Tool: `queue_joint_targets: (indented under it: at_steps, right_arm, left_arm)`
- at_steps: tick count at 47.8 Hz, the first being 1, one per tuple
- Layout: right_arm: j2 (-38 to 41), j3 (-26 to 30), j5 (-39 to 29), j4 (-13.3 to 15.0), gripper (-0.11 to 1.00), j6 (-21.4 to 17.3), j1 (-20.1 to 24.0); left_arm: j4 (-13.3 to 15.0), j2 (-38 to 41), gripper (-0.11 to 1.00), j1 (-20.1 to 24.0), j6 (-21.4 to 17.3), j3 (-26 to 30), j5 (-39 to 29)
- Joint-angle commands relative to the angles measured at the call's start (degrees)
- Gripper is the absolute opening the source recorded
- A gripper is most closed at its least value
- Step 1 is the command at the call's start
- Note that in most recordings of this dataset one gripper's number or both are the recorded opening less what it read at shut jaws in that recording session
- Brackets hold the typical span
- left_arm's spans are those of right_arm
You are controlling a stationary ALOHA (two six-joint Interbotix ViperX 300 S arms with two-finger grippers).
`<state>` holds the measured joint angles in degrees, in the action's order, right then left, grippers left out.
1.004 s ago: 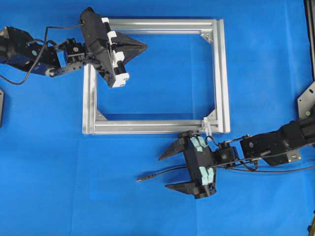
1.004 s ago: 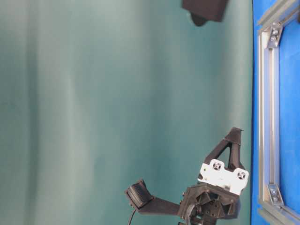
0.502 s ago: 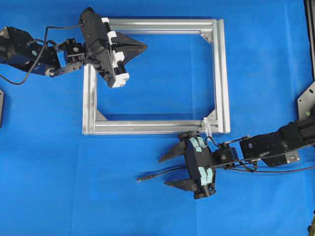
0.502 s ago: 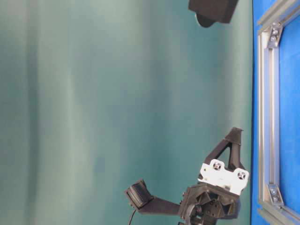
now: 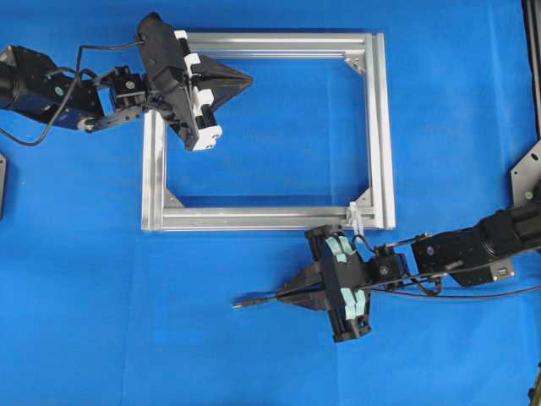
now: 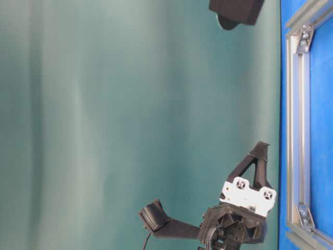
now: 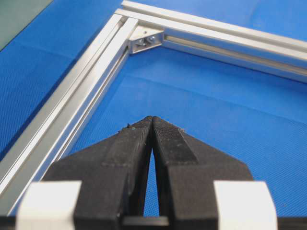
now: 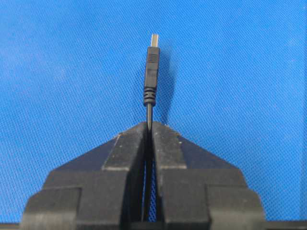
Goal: Insert the wire through the string loop located on the right side.
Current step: 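Close the right gripper on the cable just behind the USB plug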
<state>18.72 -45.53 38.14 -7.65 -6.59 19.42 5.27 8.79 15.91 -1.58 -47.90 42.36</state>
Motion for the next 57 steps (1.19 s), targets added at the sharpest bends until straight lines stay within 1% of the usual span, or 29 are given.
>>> queue_joint_targets:
  at_steps: [1, 8, 14, 25, 31, 38, 57]
  right_arm:
    - [-0.88, 0.79, 0.53, -0.09, -0.04, 0.00, 0.26]
    - [-1.41, 0.79, 0.35, -0.09, -0.04, -0.09, 0.26]
    - [-3.78, 0.79, -0.79, -0.09, -0.04, -0.09, 0.26]
    - [-12.30, 0.97, -9.40, 0.00, -0.04, 0.18, 0.26]
    - [-15.12, 1.05, -12.22, 0.18, -0.04, 0.62, 0.26]
    - [-15.64, 1.32, -12.83, 0.18, -0.04, 1.23, 0.26]
    - [-15.64, 1.32, -12.92, 0.18, -0.04, 1.23, 0.26]
  left_arm:
    - [-0.18, -1.76, 0.00, 0.09, 0.00, 0.44, 0.00]
    - [-0.18, -1.85, 0.00, 0.09, 0.00, 0.44, 0.00]
    - [-0.18, -1.85, 0.00, 0.09, 0.00, 0.44, 0.00]
    - [-0.18, -1.76, 0.00, 0.09, 0.00, 0.53, -0.09]
    - [-0.18, -1.85, 0.00, 0.09, 0.00, 0.44, 0.00]
    - [-0.18, -1.85, 0.00, 0.09, 0.00, 0.35, -0.18]
    - [-0.18, -1.85, 0.00, 0.09, 0.00, 0.44, -0.26]
